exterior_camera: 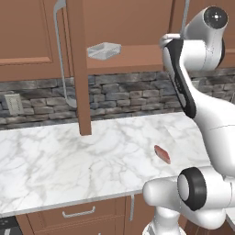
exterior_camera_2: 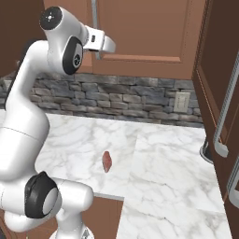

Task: Retrieve the tupperware from the cabinet, then place the raw meat into the tupperware to avoid contamination.

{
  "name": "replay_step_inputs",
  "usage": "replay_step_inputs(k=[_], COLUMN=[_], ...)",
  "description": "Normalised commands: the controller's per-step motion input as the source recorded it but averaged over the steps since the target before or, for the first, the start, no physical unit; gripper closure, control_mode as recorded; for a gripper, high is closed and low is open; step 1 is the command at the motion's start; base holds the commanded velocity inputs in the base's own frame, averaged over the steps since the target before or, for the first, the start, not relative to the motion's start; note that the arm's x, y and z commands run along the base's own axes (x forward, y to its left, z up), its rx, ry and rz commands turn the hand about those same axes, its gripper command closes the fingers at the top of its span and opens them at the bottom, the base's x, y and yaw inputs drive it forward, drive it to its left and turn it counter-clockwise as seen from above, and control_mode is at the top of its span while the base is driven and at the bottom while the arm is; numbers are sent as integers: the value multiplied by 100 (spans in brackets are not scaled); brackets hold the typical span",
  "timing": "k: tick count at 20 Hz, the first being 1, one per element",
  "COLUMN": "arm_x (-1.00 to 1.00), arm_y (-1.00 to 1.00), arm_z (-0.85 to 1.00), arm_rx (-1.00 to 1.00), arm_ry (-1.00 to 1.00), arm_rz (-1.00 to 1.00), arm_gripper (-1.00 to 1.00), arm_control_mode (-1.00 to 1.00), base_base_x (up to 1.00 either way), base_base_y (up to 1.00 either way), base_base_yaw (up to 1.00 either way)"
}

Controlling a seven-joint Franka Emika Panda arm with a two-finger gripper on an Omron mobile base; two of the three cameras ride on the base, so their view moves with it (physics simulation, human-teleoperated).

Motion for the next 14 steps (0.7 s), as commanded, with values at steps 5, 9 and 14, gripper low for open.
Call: replay_step_inputs(k=[5,9,14], arm_x=[33,38,43], arm_y=[-2,-10,-13], arm_z=[-27,-26,-11], arm_rx=[0,0,0], arm_ry=[0,0,-2], arm_rz=[0,0,2], arm_gripper=[-100,-100,-100], arm_control_mode=[-100,-100,-100], base_base_x=[0,0,0], base_base_y=[0,0,0], base_base_yaw=[0,0,0])
